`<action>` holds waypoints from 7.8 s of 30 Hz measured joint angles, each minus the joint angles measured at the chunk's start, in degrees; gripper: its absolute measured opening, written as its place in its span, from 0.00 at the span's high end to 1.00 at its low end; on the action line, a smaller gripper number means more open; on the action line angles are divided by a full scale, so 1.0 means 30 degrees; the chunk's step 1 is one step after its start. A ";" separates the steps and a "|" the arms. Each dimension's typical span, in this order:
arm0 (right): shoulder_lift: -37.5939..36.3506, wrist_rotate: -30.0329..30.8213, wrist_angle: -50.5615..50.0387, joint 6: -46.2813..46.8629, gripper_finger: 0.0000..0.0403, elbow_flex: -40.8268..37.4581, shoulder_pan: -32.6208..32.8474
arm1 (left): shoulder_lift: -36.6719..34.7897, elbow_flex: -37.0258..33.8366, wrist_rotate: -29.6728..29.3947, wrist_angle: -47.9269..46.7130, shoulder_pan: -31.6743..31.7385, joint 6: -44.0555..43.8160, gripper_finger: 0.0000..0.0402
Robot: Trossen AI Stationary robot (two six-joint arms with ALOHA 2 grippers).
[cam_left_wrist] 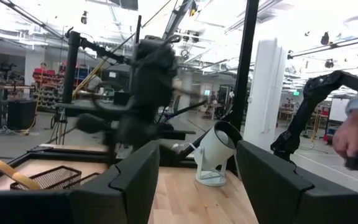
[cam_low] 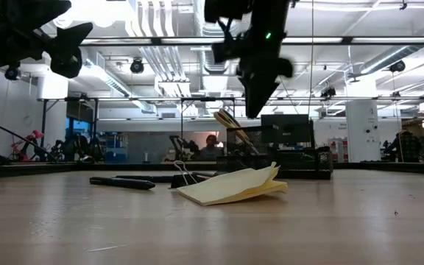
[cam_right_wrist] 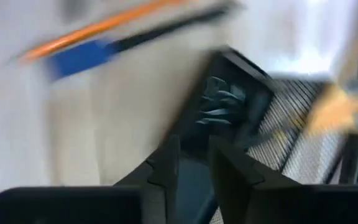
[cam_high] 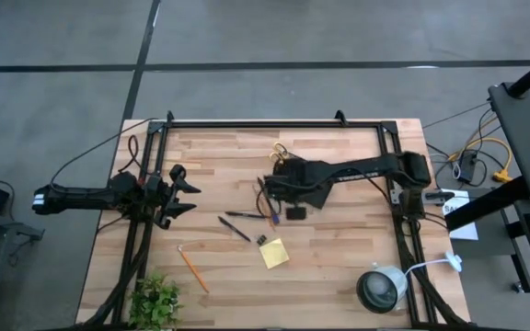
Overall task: Pick and place office supplies into organizer
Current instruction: Put the blue eraser into the black desk organizer, then put the black binder clip into the black desk organizer
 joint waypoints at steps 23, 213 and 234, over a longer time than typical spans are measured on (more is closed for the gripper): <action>0.7200 -0.3452 -0.0145 1.9941 0.44 0.6249 0.0989 | -0.0009 0.0000 -0.0006 -0.0026 0.0006 -0.0002 0.50; 0.7412 -0.8341 0.4051 -0.5248 0.87 0.5602 0.1921 | -0.0002 0.0000 -0.0006 0.1497 -0.0002 0.0006 0.50; 0.7661 -0.5693 0.1822 -0.3108 0.98 0.6463 0.1515 | -0.0017 0.0000 -0.0006 0.1498 -0.0001 0.0006 0.50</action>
